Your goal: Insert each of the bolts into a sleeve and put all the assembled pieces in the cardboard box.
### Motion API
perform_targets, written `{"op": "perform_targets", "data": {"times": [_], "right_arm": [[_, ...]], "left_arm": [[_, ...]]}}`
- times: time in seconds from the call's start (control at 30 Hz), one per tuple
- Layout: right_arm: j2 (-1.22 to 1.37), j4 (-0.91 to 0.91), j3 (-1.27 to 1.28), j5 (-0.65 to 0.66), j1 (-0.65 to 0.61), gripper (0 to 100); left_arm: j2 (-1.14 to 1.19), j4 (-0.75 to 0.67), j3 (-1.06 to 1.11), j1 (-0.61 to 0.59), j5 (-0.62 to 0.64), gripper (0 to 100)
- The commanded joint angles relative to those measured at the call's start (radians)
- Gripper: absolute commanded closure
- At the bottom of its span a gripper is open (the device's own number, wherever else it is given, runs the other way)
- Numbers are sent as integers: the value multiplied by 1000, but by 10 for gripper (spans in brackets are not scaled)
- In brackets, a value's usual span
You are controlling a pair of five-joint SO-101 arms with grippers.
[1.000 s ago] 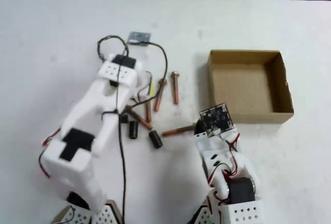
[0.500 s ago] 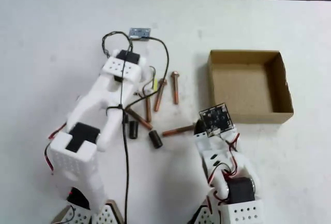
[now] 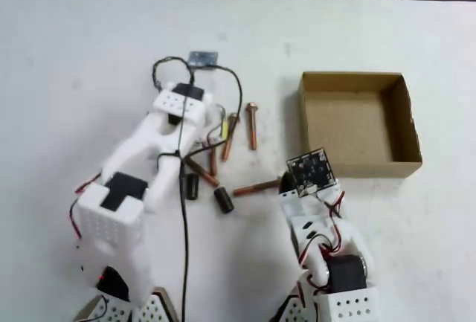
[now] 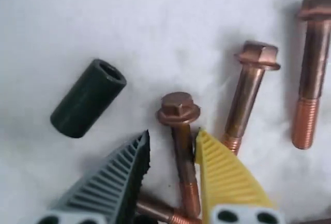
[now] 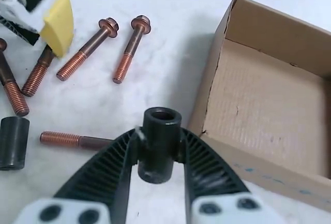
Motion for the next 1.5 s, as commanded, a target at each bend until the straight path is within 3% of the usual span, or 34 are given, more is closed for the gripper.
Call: {"op": "perform_targets", "data": {"times": [0.0, 0.17, 0.3, 0.63, 0.7, 0.83, 0.97, 1.3, 1.47], "right_arm": [[-15, -27, -17, -3, 5, 981], [-16, -27, -17, -3, 5, 981], [-16, -27, -17, -3, 5, 981], [-16, -27, -17, -9, 1, 981], [-16, -27, -12, -9, -2, 981], [-15, -28, -11, -5, -2, 981], [-15, -28, -11, -9, -2, 981], [-15, -56, 26, -11, -5, 981], [-15, -128, 69, -12, -76, 981]], "left_arm": [[24, -23, -11, 8, 8, 835], [21, -25, -11, 8, 9, 849], [24, -23, -32, 1, 2, 979], [16, -26, -57, 8, -3, 939], [15, -14, -75, 13, -60, 940], [15, 83, -143, 48, -239, 966], [15, 203, -238, 102, -331, 979], [15, 519, -552, 114, -342, 980], [15, 680, -735, 116, -344, 980]]}}
